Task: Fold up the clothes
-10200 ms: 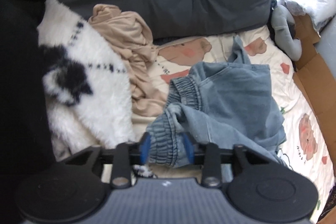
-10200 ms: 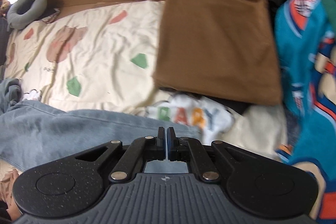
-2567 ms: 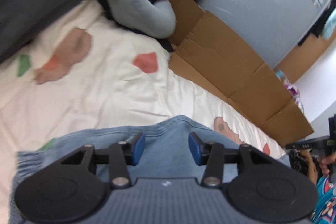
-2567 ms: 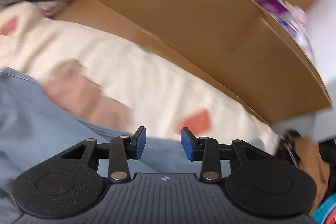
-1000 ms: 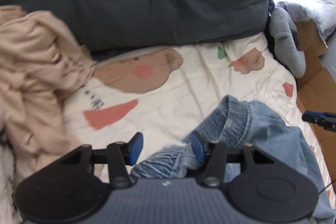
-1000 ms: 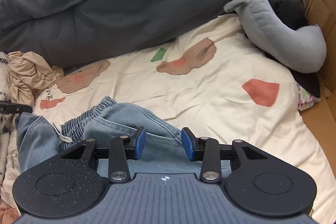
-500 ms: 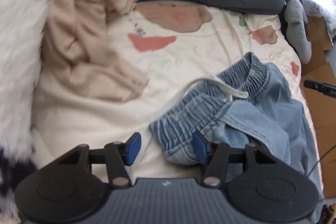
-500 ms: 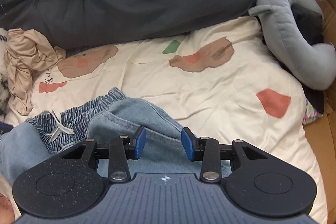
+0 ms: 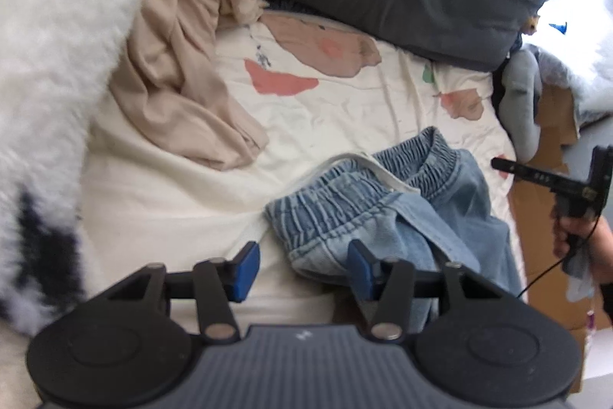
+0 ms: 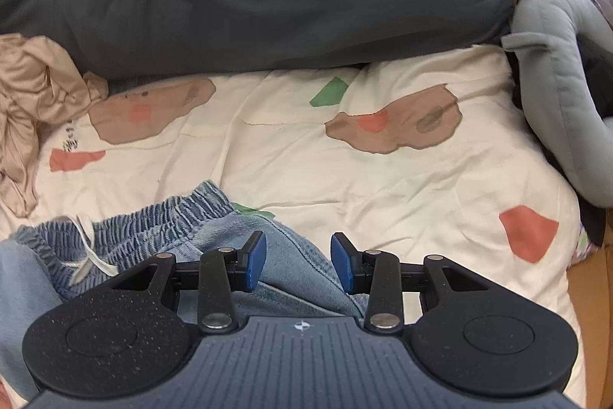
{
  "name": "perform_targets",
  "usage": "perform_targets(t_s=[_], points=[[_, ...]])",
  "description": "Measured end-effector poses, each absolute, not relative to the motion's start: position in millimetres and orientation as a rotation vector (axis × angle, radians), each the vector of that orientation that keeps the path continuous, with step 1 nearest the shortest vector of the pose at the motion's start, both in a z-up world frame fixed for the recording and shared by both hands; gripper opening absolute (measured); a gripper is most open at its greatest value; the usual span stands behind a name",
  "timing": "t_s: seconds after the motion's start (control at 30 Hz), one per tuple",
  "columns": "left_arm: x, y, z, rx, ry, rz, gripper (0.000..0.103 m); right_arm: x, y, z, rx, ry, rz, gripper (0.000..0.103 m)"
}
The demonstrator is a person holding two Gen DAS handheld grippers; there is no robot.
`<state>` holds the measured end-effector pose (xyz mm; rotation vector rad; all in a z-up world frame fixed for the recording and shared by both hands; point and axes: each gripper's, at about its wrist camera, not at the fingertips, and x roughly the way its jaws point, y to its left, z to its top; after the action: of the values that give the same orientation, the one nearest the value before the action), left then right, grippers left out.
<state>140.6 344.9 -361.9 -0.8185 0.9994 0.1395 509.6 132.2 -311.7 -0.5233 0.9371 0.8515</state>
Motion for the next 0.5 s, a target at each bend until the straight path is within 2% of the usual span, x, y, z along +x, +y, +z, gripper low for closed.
perform_targets(t_s=[0.5], points=[[155.8,323.3,-406.9,-0.95,0.994,0.122,0.053,527.1,140.7,-344.0,-0.677,0.982,0.855,0.044]])
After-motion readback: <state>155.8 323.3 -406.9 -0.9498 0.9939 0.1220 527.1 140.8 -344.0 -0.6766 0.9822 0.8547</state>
